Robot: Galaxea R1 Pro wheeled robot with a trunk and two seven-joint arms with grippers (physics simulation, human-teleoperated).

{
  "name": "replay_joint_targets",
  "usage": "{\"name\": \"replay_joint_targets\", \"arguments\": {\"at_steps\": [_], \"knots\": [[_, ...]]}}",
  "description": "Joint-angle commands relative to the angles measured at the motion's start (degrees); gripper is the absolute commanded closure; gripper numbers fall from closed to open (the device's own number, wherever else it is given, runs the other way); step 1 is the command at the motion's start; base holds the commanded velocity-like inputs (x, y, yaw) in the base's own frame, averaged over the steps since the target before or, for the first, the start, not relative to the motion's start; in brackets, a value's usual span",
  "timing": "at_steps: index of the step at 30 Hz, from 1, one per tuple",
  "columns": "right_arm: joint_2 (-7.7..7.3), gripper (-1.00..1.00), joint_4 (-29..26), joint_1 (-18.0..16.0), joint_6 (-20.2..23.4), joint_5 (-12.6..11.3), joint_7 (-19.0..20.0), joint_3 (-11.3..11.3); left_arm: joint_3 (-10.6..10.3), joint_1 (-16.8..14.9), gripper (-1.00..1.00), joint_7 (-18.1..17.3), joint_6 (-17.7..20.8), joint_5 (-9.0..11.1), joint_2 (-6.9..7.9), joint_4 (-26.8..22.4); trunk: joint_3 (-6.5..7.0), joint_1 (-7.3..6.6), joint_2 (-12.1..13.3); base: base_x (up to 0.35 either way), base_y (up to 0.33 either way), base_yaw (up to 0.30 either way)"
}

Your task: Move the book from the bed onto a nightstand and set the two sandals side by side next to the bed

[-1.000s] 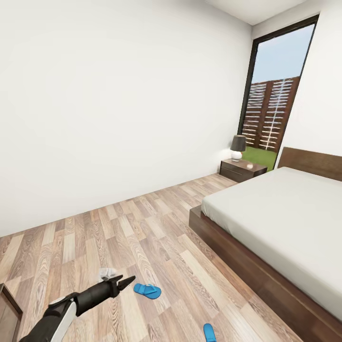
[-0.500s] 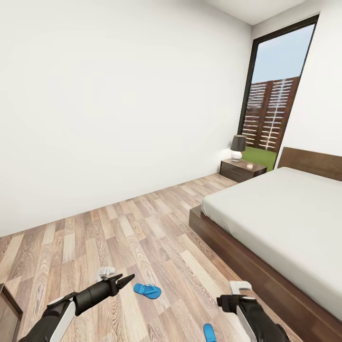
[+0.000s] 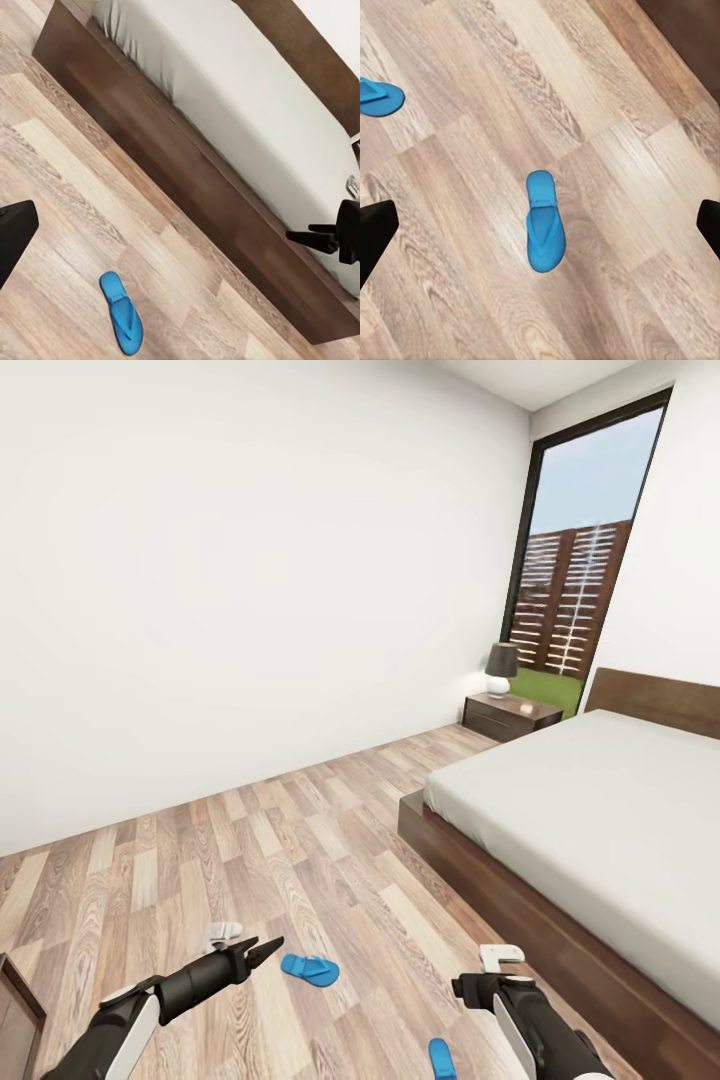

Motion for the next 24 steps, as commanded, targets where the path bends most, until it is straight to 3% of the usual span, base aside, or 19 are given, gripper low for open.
{"name": "replay_joint_targets", "arguments": {"at_steps": [1, 24], "knots": [[0.04, -1.0, -0.11, -0.02, 0.3, -0.02, -0.07, -0.09, 0.02, -0.03, -1.0, -0.14, 0.55, 0.42, -0.01, 0.0, -0.25, 0.22, -0.45, 0.0, 0.0, 0.0], [0.15, -1.0, -0.14, -0.02, 0.23, -0.34, -0.07, 0.01, -0.09, -0.03, -1.0, -0.14, 0.5, 0.37, -0.08, 0.0, -4.38, 5.27, -9.67, 0.0, 0.0, 0.0]]}}
